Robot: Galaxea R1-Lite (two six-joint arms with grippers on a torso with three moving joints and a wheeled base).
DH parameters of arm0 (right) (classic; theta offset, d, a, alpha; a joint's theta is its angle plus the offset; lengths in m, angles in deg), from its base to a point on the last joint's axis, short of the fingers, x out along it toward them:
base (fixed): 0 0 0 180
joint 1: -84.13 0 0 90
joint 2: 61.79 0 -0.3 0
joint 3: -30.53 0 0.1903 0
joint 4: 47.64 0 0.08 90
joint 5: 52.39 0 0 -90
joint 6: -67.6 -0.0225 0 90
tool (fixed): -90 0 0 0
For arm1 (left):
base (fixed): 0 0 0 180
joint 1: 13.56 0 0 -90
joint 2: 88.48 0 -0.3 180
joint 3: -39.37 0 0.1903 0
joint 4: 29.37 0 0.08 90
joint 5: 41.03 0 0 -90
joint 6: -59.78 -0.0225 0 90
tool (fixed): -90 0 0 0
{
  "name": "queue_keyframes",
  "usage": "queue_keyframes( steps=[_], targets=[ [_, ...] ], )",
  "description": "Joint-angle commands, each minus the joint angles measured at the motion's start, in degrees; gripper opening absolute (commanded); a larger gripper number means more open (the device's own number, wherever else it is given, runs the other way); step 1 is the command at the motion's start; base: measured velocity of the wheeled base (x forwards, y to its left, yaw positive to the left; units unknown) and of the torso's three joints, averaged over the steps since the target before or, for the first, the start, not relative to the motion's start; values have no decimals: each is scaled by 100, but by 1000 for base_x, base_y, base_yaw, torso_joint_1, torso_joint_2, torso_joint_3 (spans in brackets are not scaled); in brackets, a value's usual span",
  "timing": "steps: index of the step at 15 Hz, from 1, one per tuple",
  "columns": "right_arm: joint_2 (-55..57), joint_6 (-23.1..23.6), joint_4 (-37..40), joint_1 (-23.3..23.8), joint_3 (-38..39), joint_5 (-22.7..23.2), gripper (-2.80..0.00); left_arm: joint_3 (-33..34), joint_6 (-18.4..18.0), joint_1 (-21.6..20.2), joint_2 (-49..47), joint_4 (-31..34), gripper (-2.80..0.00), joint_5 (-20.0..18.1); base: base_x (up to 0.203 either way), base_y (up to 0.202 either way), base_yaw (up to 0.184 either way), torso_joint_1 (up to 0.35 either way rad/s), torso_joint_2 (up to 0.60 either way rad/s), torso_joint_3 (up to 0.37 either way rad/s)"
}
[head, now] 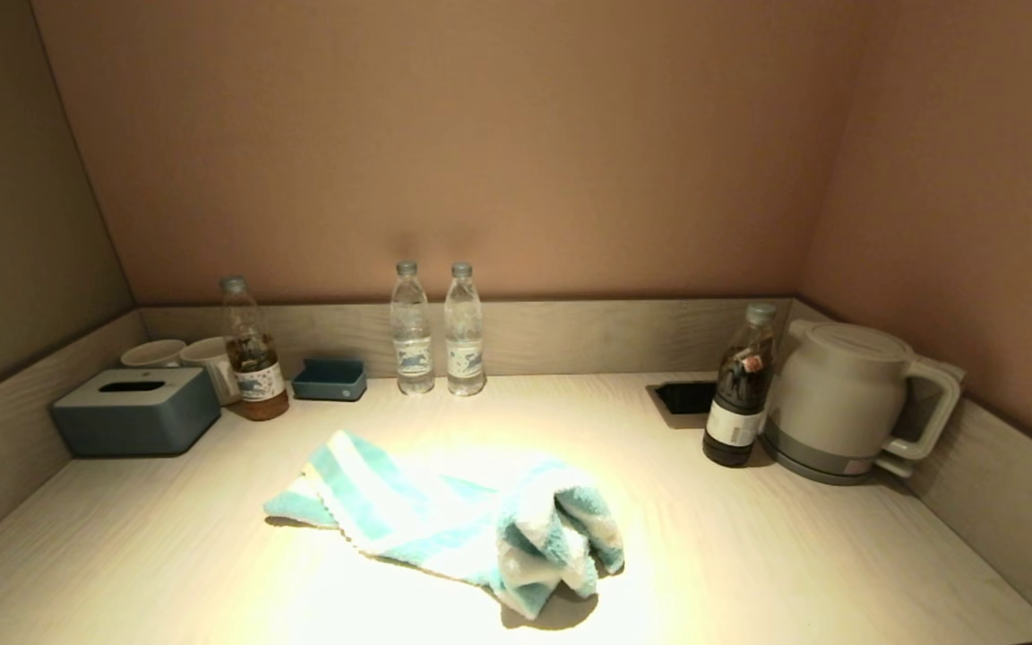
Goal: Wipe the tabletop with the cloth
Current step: Pick up the tablecloth
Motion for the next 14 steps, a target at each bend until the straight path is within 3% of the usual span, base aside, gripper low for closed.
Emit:
queue_keyframes(
  steps=[1,14],
  targets=[
    [5,3,-5,-1,0,-8,-280,5,17,0,-4,-3,-280,18,0,0,0,0,0,0],
    [5,50,-5,-1,0,6,-280,5,132,0,-4,-8,-280,41,0,0,0,0,0,0]
  ],
)
